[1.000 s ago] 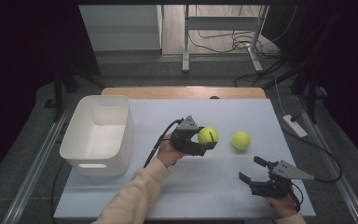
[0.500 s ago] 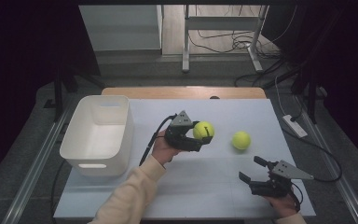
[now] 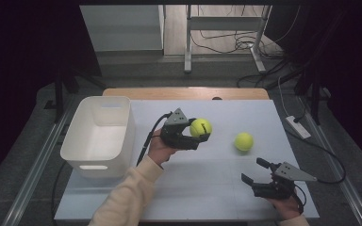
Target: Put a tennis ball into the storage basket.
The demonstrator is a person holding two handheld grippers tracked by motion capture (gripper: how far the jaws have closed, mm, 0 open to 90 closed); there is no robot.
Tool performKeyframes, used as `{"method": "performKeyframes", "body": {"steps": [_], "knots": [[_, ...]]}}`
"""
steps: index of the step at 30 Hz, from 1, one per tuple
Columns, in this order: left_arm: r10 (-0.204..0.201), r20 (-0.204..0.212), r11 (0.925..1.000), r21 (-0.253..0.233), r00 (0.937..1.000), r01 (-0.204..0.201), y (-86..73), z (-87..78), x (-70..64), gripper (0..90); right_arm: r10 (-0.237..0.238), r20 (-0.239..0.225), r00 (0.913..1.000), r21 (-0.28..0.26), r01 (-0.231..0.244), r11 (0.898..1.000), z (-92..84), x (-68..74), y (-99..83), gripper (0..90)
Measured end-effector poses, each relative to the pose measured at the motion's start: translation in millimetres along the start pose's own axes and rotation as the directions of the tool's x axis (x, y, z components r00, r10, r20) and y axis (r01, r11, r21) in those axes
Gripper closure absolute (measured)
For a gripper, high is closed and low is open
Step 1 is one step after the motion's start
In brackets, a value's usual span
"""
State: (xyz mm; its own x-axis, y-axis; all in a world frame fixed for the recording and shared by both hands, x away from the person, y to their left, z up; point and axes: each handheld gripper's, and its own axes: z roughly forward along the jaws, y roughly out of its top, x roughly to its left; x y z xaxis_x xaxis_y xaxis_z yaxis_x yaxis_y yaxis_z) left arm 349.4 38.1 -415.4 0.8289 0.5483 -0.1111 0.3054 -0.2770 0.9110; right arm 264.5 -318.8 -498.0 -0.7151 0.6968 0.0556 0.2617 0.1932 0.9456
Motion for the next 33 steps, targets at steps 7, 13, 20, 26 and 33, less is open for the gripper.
{"method": "performKeyframes", "body": {"steps": [7, 13, 20, 26, 33], "knots": [[0.002, -0.013, 1.0000, -0.009, 0.9999, -0.003, 3.2, -6.9, 2.7, 27.4, 0.000, 0.002, 1.0000, 0.002, 0.000, 1.000, 0.0, -0.1, -0.3, 11.8], [0.000, -0.023, 0.9999, -0.013, 0.9997, -0.001, 4.2, -11.7, 4.4, 27.4, -0.001, 0.001, 1.0000, 0.002, 0.001, 1.000, 0.2, 0.0, -0.3, 11.8], [-0.008, -0.038, 0.9996, -0.027, 0.9993, 0.007, 6.0, -19.8, 8.3, 27.4, -0.002, 0.003, 1.0000, 0.004, 0.002, 1.000, 0.5, -0.1, -0.3, 11.8], [-0.009, -0.052, 0.9995, -0.032, 0.9986, 0.008, 7.5, -26.4, 11.3, 27.4, -0.002, 0.004, 1.0000, 0.004, 0.002, 1.000, 0.5, -0.1, -0.3, 11.8], [-0.011, -0.067, 0.9991, -0.041, 0.9977, 0.009, 10.5, -33.7, 13.5, 27.4, -0.001, 0.005, 1.0000, 0.004, 0.001, 1.000, 0.5, 0.0, -0.3, 11.8]]}}
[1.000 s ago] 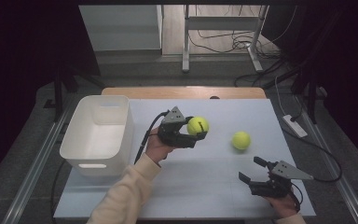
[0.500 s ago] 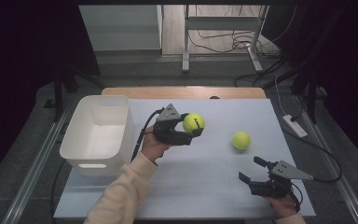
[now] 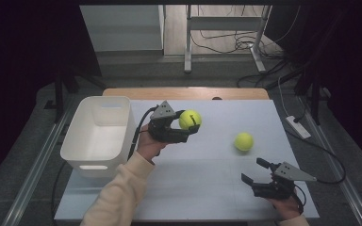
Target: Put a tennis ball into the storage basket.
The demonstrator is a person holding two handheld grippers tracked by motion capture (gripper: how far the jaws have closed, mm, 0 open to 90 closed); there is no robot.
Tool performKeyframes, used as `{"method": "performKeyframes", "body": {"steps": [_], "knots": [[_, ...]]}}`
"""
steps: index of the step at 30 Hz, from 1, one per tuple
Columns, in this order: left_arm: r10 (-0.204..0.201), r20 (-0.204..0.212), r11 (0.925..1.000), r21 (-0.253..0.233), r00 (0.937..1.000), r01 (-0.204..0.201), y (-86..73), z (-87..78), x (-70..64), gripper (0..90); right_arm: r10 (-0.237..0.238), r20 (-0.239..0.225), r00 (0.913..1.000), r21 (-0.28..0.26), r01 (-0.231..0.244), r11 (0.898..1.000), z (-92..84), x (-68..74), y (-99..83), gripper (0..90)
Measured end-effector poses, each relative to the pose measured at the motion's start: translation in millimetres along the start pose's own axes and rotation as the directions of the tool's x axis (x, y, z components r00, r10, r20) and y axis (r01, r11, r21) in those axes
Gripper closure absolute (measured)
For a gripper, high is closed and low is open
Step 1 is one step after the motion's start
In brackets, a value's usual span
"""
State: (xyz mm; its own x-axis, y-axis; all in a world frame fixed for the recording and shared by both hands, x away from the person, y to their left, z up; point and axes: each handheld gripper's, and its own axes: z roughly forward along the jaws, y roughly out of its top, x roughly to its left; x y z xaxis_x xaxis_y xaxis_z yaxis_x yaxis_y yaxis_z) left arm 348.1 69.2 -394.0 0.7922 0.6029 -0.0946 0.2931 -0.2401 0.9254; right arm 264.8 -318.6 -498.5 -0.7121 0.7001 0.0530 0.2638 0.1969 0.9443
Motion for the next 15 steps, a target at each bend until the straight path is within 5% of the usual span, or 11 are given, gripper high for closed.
{"method": "performKeyframes", "body": {"steps": [15], "knots": [[-0.002, -0.032, 0.9999, -0.013, 0.9995, 0.002, 4.2, -12.9, 5.3, 27.4, 0.001, 0.000, 1.0000, -0.001, -0.001, 1.000, 0.0, -0.1, 0.1, 11.8]]}}
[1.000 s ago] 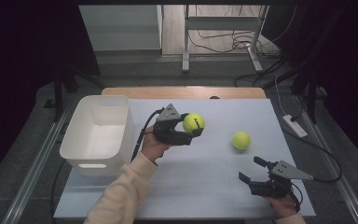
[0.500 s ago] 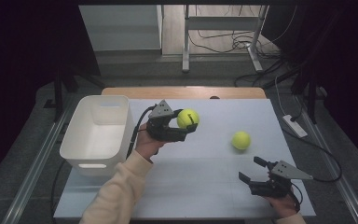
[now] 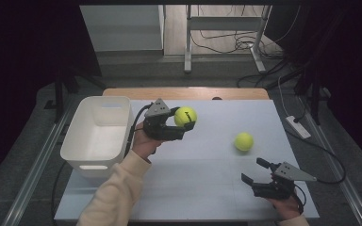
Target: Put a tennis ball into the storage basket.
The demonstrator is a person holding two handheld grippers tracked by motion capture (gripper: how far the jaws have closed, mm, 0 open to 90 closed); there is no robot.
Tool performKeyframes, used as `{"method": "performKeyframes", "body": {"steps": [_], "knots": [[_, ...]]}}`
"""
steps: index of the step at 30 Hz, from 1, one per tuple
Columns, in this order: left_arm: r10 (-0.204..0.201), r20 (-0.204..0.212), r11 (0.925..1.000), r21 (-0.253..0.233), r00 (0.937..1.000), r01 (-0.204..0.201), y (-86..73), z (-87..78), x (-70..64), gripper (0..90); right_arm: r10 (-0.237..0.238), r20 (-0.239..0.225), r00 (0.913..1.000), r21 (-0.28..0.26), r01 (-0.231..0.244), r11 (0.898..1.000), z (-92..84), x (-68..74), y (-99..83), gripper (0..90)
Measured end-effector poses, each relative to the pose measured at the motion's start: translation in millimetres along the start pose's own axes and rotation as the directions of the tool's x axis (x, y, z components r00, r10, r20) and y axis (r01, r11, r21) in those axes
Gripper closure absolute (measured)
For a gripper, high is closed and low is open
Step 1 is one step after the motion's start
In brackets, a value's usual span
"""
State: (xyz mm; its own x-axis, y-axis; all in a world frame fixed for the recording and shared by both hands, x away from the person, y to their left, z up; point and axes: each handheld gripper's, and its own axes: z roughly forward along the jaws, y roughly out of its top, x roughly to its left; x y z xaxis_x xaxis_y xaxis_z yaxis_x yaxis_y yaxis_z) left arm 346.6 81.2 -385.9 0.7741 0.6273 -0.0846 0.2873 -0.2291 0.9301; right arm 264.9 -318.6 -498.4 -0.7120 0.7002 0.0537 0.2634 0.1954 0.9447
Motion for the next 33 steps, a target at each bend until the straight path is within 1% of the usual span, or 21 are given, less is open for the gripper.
{"method": "performKeyframes", "body": {"steps": [8, 12, 16, 20, 21, 22, 23, 24, 27, 33], "knots": [[0.000, -0.019, 1.0000, -0.010, 0.9998, 0.000, 2.8, -11.0, 3.8, 27.4, 0.001, 0.001, 1.0000, 0.001, -0.001, 1.000, 0.3, 0.0, 0.2, 11.8], [-0.004, -0.030, 0.9997, -0.023, 0.9995, 0.003, 4.8, -17.6, 6.0, 27.4, 0.001, 0.001, 1.0000, 0.001, -0.001, 1.000, 0.4, 0.0, 0.2, 11.8], [-0.010, -0.045, 0.9997, -0.025, 0.9989, 0.009, 6.9, -23.9, 9.3, 27.4, 0.000, 0.001, 1.0000, 0.002, 0.000, 1.000, 0.6, 0.0, 0.2, 11.8], [-0.009, -0.050, 0.9996, -0.026, 0.9987, 0.008, 8.0, -28.5, 10.4, 27.4, -0.001, 0.003, 1.0000, 0.001, 0.001, 1.000, 0.4, 0.1, 0.2, 11.8], [-0.004, -0.058, 0.9997, -0.023, 0.9983, 0.003, 8.9, -32.1, 11.5, 27.4, -0.001, 0.004, 1.0000, -0.001, 0.001, 1.000, 0.3, -0.1, 0.3, 11.8], [-0.004, -0.058, 0.9997, -0.023, 0.9983, 0.003, 8.9, -32.1, 11.5, 27.4, -0.001, 0.004, 1.0000, -0.002, 0.001, 1.000, 0.2, -0.1, 0.4, 11.8], [-0.006, -0.064, 0.9997, -0.025, 0.9979, 0.004, 9.6, -36.1, 13.1, 27.4, -0.001, 0.005, 1.0000, -0.003, 0.001, 1.000, 0.1, 0.0, 0.4, 11.8], [-0.006, -0.064, 0.9997, -0.025, 0.9979, 0.004, 9.6, -36.1, 13.1, 27.4, -0.001, 0.005, 1.0000, -0.003, 0.001, 1.000, 0.1, 0.0, 0.4, 11.8], [-0.009, -0.080, 0.9995, -0.031, 0.9967, 0.007, 10.1, -43.3, 16.6, 27.4, -0.003, 0.004, 1.0000, -0.001, 0.003, 1.000, 0.5, 0.2, 0.5, 11.8], [-0.018, -0.105, 0.9994, -0.032, 0.9944, 0.014, 9.3, -51.3, 21.4, 27.4, -0.003, 0.005, 1.0000, -0.001, 0.003, 1.000, 0.3, 0.4, 0.6, 11.8]]}}
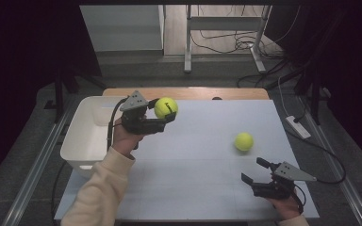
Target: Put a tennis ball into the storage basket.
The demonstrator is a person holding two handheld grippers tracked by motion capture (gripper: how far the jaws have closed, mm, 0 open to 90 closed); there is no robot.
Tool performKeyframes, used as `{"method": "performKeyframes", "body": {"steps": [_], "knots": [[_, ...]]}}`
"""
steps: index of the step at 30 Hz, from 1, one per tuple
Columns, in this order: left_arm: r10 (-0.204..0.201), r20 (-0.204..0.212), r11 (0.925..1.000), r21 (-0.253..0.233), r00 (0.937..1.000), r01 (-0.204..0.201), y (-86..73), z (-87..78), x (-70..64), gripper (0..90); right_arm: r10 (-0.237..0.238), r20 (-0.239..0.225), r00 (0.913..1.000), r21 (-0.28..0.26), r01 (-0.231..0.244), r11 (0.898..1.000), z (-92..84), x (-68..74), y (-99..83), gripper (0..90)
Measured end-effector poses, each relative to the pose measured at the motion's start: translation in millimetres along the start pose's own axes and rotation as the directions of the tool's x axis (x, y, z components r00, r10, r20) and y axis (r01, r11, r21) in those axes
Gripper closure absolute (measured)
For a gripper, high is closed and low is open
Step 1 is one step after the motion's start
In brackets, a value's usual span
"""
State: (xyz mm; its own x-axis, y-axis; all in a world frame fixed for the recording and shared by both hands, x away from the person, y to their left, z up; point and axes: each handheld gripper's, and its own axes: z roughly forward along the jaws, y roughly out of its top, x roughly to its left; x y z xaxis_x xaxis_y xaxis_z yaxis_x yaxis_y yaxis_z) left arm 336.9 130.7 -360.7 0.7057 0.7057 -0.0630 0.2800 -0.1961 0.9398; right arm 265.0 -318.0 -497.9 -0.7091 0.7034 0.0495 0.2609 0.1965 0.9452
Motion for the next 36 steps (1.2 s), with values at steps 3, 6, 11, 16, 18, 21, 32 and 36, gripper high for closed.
{"method": "performKeyframes", "body": {"steps": [3, 6, 11, 16, 18, 21, 32, 36], "knots": [[-0.004, -0.011, 1.0000, -0.001, 0.9999, 0.004, -0.1, -3.2, 2.9, 27.4, -0.001, -0.001, 1.0000, 0.002, 0.001, 1.000, 0.2, -0.1, -0.1, 11.8], [-0.007, -0.023, 1.0000, -0.004, 0.9997, 0.007, -0.3, -6.5, 6.2, 27.4, -0.001, -0.001, 1.0000, 0.002, 0.001, 1.000, 0.2, -0.1, -0.1, 11.8], [-0.009, -0.037, 1.0000, -0.004, 0.9993, 0.008, -1.2, -9.9, 10.1, 27.3, 0.001, 0.000, 1.0000, 0.003, -0.001, 1.000, 0.0, 0.0, -0.3, 11.8], [-0.020, -0.058, 0.9998, 0.000, 0.9981, 0.020, -1.8, -14.8, 16.1, 27.4, 0.000, 0.002, 1.0000, 0.005, 0.000, 1.000, 0.2, 0.0, -0.3, 11.8], [-0.022, -0.062, 0.9998, 0.000, 0.9978, 0.022, -1.8, -16.4, 17.5, 27.4, 0.000, 0.002, 1.0000, 0.006, 0.000, 1.000, 0.3, 0.0, -0.4, 11.8], [-0.026, -0.075, 0.9997, 0.000, 0.9968, 0.026, -1.7, -21.0, 21.2, 27.3, 0.000, 0.003, 1.0000, 0.006, 0.000, 1.000, 0.4, 0.1, -0.4, 11.8], [-0.053, -0.129, 0.9985, 0.002, 0.9903, 0.054, -4.4, -30.5, 37.1, 27.3, -0.003, 0.002, 1.0000, 0.006, 0.003, 1.000, 0.8, -0.2, -0.4, 11.8], [-0.062, -0.138, 0.9980, 0.004, 0.9885, 0.063, -5.7, -31.5, 40.3, 27.4, -0.002, 0.001, 1.0000, 0.007, 0.002, 1.000, 0.9, -0.1, -0.4, 11.7]]}}
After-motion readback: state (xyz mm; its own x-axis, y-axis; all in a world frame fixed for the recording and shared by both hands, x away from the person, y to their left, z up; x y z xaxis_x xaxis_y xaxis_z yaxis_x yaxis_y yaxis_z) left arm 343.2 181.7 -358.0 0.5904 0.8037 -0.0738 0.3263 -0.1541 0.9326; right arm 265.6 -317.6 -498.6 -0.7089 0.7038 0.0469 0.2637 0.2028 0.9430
